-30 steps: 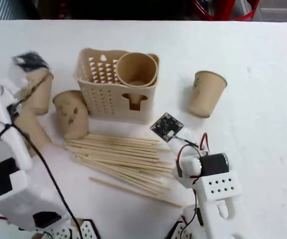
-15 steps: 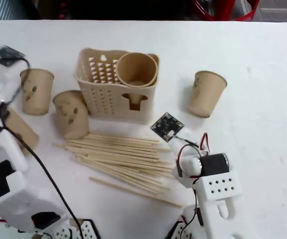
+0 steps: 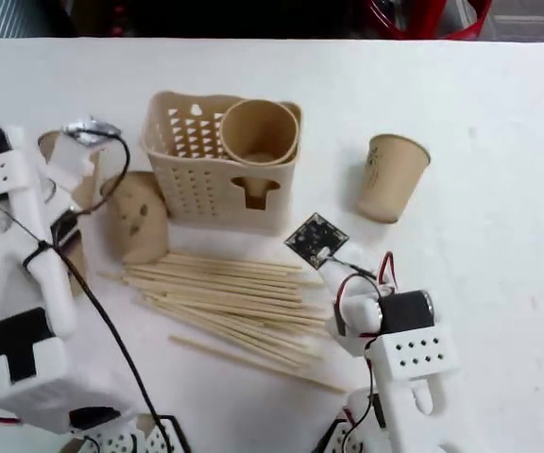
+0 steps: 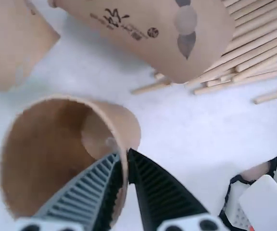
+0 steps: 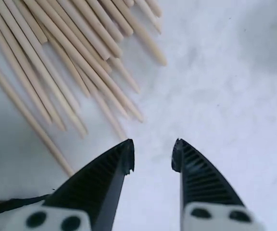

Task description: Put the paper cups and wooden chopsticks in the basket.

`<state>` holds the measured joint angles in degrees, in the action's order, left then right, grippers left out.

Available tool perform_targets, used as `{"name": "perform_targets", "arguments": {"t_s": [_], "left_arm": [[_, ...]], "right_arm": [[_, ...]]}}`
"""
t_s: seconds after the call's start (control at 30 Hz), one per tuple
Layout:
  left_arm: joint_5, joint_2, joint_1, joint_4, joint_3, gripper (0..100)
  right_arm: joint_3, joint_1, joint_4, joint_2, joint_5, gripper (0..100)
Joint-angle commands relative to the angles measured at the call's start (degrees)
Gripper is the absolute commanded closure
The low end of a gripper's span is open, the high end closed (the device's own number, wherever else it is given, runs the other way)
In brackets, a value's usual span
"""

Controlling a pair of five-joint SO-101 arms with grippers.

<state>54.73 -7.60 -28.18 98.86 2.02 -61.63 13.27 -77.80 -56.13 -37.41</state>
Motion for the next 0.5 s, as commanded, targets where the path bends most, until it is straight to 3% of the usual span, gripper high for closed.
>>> {"name": "perform_targets", "arguments": {"t_s": [0.0, 0.2, 0.37, 0.47], "left_arm": [[-0.2, 0.5, 0.5, -4.5, 4.6, 97], [-0.7, 2.2, -2.2, -6.9, 1.8, 98], [-0.4, 12.1, -4.4, 2.9, -9.1, 98], [-1.8, 19.8, -4.2, 3.5, -12.7, 98]], "right_arm": [[0.4, -0.6, 0.7, -0.9, -0.2, 85.7], [0.4, -1.6, 0.5, -0.9, -0.1, 86.8], [0.4, -4.5, 0.7, -0.9, -0.1, 98.2], [0.4, -4.5, 0.5, -0.9, -0.1, 97.4]]}}
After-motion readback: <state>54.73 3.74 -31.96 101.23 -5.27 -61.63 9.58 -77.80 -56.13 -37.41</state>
